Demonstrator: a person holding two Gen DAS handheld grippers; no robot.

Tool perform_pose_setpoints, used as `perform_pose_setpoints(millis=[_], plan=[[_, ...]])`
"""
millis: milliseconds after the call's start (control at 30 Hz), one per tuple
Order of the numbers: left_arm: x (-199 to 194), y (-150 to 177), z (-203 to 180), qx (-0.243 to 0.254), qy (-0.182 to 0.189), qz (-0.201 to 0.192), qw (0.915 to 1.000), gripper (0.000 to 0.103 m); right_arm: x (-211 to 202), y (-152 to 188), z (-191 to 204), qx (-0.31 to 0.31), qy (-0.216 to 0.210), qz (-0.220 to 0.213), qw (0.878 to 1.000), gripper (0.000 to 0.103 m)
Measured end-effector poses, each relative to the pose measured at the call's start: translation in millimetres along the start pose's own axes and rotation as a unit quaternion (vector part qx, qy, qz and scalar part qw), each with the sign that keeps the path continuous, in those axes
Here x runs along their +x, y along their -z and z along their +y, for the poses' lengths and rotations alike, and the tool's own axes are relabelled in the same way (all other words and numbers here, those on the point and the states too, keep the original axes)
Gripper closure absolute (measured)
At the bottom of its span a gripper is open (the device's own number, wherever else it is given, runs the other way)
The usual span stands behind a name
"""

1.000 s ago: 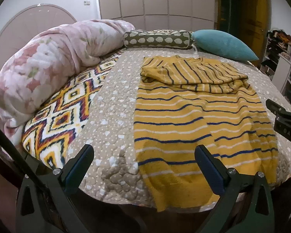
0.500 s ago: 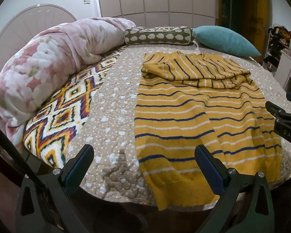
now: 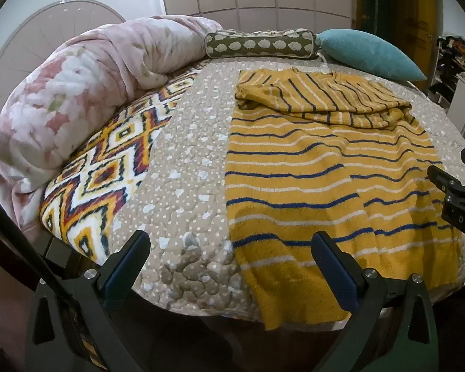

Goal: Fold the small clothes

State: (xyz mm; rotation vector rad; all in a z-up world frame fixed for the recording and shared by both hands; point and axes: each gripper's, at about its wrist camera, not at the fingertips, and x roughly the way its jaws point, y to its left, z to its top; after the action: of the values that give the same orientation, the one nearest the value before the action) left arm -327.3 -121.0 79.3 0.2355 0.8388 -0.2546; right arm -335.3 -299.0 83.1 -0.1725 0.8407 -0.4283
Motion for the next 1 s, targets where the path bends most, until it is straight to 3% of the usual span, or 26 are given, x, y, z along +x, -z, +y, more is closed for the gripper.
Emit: perform_pose_setpoints(millis=[300,533,600,667,700,833,933,1000], plan=[[10.8,1.1,4.5,-0.003,0.004,0.016,0.9999,0.0,10.4,6.5,-10.1,0.017,-0.017,0.02,1.0,0.023],[39.6,-18.5,55.3,-0.063,0.036,0.013,0.9973,0.0,38.8,32.5,-74.5,0.115,-0.027,0.076,0.99,0.023],[56.5,-24.7,73.3,-0.099,0.076,0.028,0.9918,0.002,48.9,45.5,-95.2,0.157,-0.051,0.095,0.982,0.023],[79.2,-29.0,85.7,-0.132,0.138,0.055,0.9801,0.019,61.6,62.5,-114.4,0.213,-0.11,0.115,0.964,0.023],[86.8,-30.0,87.5,-0.139,0.155,0.064,0.976,0.021,66.2,69.2,-118.9,0.231,-0.134,0.119,0.956,0.022],[96.2,-36.5,83.0,-0.137,0.182,0.061,0.9719,0.027,65.1,76.9,-120.2,0.245,-0.178,0.09,0.949,0.02],[95.2,-38.1,72.1,-0.144,0.255,0.067,0.9539,0.034,63.3,76.8,-118.0,0.257,-0.237,0.076,0.934,0.021],[97.9,-35.7,63.9,-0.149,0.284,0.078,0.9442,0.041,65.3,75.0,-114.0,0.272,-0.284,0.07,0.917,0.022]])
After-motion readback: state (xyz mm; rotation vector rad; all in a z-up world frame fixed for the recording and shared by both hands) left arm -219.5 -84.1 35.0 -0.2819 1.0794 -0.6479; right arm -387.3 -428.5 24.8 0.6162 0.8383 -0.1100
